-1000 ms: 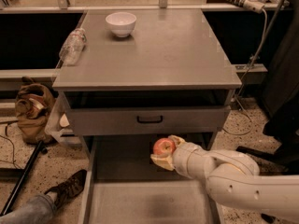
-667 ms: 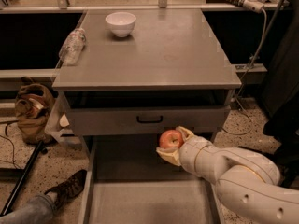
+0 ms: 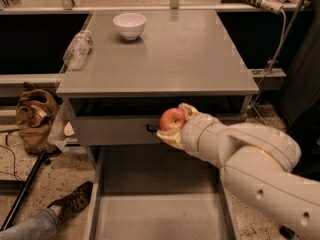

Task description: Pick apple from middle drawer and place on counter

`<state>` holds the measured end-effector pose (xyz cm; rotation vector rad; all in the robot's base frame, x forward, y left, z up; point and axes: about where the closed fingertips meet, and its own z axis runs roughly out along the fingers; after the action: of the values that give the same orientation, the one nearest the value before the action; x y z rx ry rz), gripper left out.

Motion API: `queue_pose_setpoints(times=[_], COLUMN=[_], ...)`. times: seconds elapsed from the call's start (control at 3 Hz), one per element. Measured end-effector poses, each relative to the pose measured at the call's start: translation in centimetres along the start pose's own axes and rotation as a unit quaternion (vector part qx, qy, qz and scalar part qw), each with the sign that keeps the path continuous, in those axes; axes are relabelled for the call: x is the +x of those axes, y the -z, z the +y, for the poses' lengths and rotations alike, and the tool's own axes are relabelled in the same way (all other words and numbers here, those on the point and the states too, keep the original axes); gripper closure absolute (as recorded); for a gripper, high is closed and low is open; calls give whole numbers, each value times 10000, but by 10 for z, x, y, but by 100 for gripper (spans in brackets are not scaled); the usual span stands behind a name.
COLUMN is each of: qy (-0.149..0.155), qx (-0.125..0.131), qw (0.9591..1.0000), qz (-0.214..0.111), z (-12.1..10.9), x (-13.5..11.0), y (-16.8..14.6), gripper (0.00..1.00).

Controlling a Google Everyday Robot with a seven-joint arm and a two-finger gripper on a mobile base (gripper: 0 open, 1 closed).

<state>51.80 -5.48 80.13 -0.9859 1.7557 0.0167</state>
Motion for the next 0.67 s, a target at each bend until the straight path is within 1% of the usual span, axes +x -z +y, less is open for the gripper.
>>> queue_pose_setpoints(times=[0.33, 0.67], qy=[340, 340], qx=[67, 67], qw=[9990, 9990], qz=[-266, -266], z=[-23, -23], x=[-66, -66], y=[-19, -19], gripper=[100, 100])
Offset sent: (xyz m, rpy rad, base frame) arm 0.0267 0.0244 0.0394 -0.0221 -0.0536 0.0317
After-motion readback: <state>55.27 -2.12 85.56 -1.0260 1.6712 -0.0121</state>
